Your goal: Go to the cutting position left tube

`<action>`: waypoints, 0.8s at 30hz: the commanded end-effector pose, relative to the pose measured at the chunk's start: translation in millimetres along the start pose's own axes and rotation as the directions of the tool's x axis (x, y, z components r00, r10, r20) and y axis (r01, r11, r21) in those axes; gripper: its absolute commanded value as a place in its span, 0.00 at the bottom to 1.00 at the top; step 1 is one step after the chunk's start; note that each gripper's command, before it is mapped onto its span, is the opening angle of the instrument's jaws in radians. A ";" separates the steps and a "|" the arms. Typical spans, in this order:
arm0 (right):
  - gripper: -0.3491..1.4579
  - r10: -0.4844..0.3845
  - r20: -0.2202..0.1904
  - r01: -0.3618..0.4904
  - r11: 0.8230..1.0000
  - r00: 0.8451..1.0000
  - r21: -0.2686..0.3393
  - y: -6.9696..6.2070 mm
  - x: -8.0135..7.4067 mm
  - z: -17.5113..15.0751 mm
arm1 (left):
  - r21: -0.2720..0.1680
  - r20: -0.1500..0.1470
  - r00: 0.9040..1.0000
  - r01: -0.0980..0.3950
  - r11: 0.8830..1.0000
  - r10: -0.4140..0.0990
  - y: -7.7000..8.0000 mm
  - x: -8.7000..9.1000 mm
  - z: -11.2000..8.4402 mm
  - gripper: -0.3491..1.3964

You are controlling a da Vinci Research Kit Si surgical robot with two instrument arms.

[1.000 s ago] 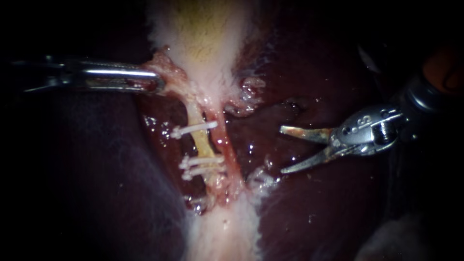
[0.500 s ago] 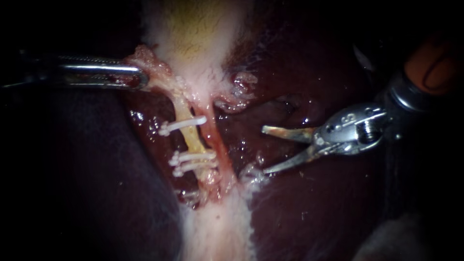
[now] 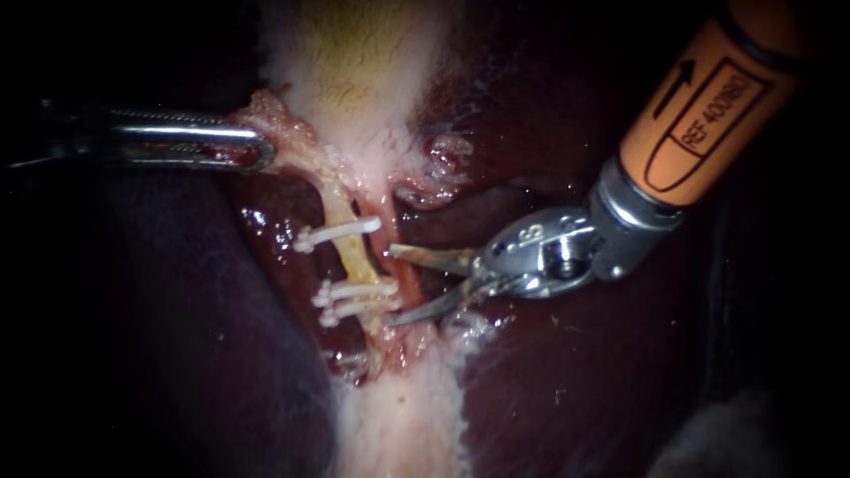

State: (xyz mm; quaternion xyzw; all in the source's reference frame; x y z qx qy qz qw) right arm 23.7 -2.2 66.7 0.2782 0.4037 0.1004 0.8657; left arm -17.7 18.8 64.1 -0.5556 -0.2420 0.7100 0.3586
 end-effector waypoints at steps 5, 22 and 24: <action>0.91 0.005 0.008 -0.005 1.000 1.000 0.002 1.0 -0.3 1.3 | -0.002 0.001 1.000 0.000 1.000 0.000 0.3 0.1 0.0 0.00; 0.91 0.002 0.004 -0.002 0.999 1.000 0.041 3.6 -0.6 3.0 | -0.002 0.000 1.000 0.000 1.000 0.000 0.3 0.1 0.0 0.00; 0.90 -0.003 -0.015 0.005 0.997 1.000 0.071 3.7 -0.4 3.2 | -0.002 0.001 1.000 0.000 1.000 0.000 0.3 0.1 0.0 0.00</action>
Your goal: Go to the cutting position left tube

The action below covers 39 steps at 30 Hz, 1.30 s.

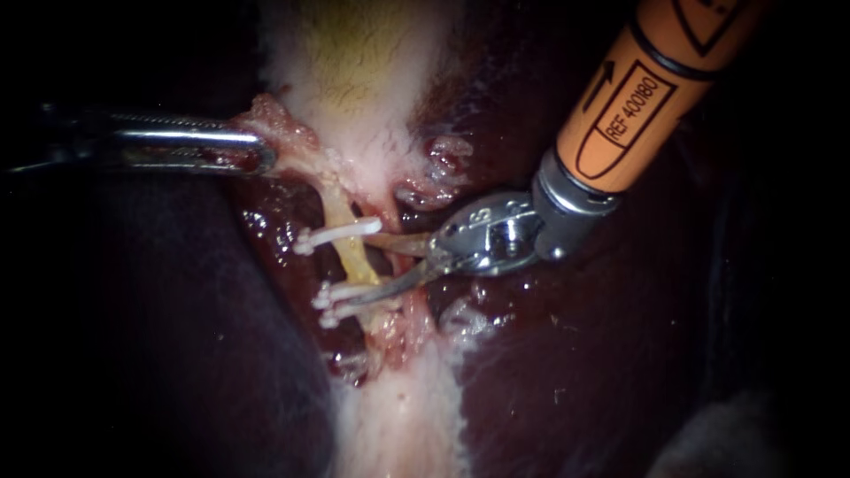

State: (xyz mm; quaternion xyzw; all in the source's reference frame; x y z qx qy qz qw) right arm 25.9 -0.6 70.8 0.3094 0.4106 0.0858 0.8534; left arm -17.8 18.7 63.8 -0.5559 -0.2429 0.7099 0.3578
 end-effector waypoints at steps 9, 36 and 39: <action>0.87 -0.080 -0.072 0.085 0.993 0.994 0.079 -0.9 1.3 1.0 | 0.000 0.000 1.000 0.000 1.000 0.000 -0.1 0.0 0.0 0.00; 0.83 0.144 -0.239 -0.112 0.983 0.960 0.143 -1.0 5.7 6.1 | 0.000 0.000 1.000 0.000 1.000 0.000 -0.2 -0.1 0.2 0.00; 0.83 0.168 -0.251 -0.133 0.979 0.953 0.153 -0.9 5.8 6.4 | 0.000 0.000 1.000 0.000 1.000 0.000 -0.3 -0.1 0.2 0.00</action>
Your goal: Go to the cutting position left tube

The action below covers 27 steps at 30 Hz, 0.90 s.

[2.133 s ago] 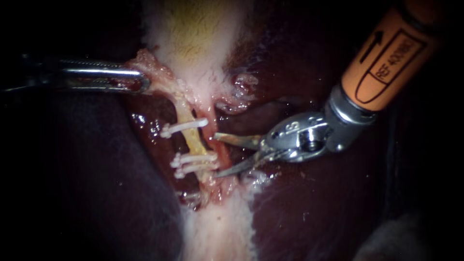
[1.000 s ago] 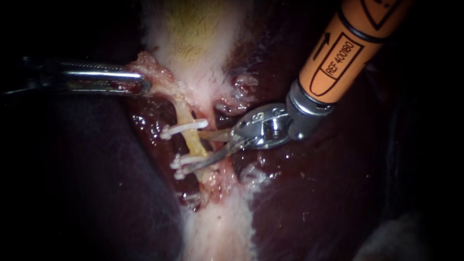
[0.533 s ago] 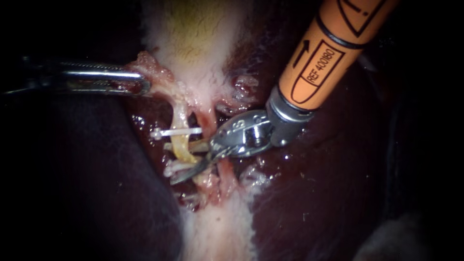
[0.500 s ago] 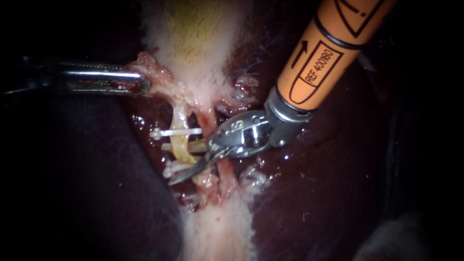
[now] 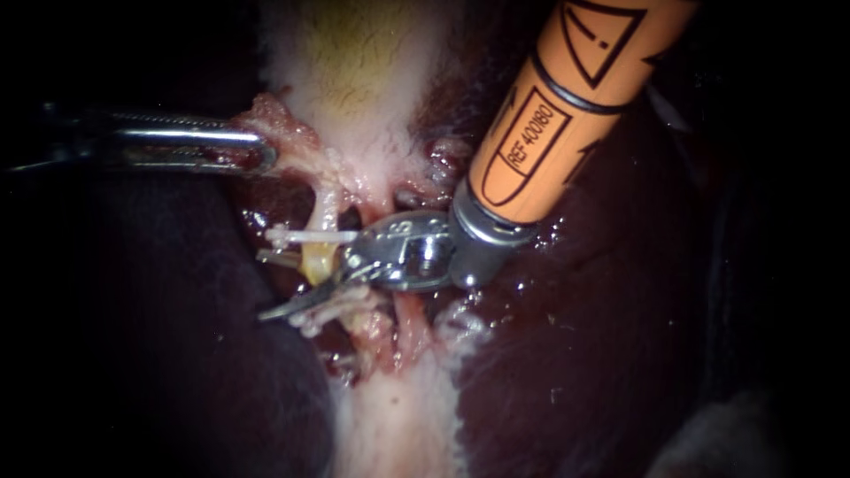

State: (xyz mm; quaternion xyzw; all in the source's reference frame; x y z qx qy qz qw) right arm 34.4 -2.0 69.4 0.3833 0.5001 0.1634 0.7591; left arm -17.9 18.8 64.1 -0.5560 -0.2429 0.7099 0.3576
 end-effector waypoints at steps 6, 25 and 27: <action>0.83 0.028 -0.012 -0.028 1.000 1.000 0.005 -0.2 0.1 0.1 | 0.000 0.000 1.000 0.000 1.000 0.000 -0.2 0.0 0.0 0.00; 0.88 0.036 -0.076 -0.031 0.998 0.996 0.058 -5.1 3.2 0.1 | -0.001 0.000 1.000 0.000 1.000 0.000 -0.5 -0.1 0.0 0.00; 0.88 0.036 -0.076 -0.031 0.998 0.996 0.058 -5.0 3.2 0.0 | -0.001 0.000 1.000 0.000 1.000 0.000 -0.5 -0.1 0.0 0.00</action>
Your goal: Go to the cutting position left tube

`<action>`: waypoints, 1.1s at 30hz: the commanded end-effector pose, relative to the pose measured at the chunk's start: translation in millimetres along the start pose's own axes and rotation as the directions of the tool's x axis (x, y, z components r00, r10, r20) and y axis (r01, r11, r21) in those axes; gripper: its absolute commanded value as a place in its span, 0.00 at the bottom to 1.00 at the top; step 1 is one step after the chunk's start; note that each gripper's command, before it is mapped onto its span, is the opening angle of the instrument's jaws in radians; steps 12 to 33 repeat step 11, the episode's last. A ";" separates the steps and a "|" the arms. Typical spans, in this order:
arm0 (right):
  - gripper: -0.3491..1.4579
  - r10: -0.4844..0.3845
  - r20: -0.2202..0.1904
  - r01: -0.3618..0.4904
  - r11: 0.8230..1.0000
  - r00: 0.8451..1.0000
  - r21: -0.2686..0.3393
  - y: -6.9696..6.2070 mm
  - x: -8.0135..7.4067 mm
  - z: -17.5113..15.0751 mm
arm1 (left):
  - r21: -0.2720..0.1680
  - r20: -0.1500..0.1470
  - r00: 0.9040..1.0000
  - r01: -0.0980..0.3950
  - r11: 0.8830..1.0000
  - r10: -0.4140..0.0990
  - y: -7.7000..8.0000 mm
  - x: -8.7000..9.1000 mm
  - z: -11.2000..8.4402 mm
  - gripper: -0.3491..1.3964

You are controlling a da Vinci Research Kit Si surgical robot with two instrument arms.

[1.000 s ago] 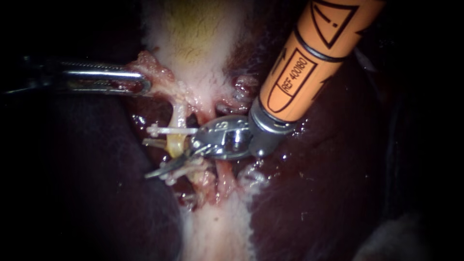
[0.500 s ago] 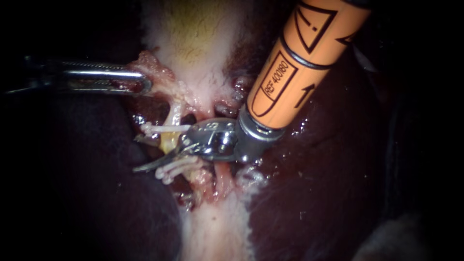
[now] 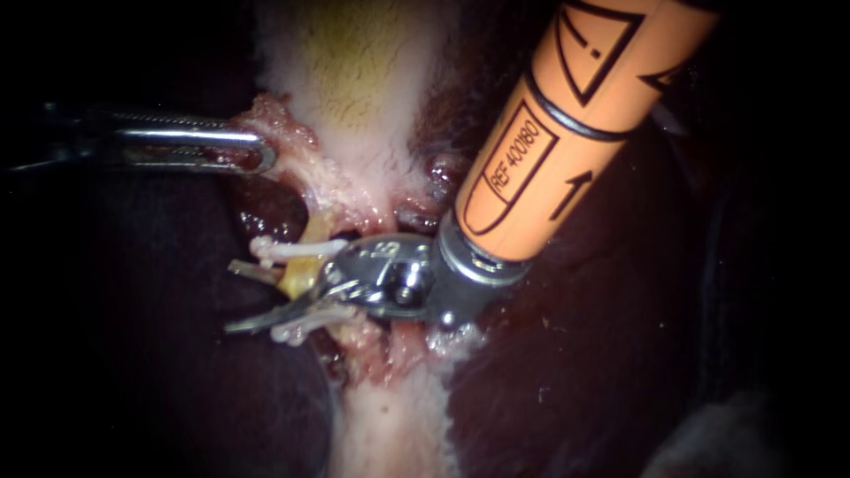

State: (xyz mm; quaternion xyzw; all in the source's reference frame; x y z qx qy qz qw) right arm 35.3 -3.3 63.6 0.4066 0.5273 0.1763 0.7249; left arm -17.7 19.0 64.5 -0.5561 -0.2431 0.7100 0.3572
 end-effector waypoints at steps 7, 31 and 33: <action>0.88 0.000 0.001 0.000 1.000 1.000 -0.001 0.2 -0.1 -0.2 | 0.000 0.000 1.000 0.000 1.000 0.000 0.0 0.0 0.0 0.00; 0.88 0.000 0.001 0.000 1.000 1.000 -0.001 0.3 -0.1 -0.2 | 0.000 0.000 1.000 0.000 1.000 0.000 0.0 -0.1 0.0 0.00; 0.88 0.000 0.001 0.000 1.000 1.000 -0.001 0.3 -0.1 -0.2 | 0.000 0.000 1.000 0.000 1.000 0.000 0.0 -0.1 0.0 0.00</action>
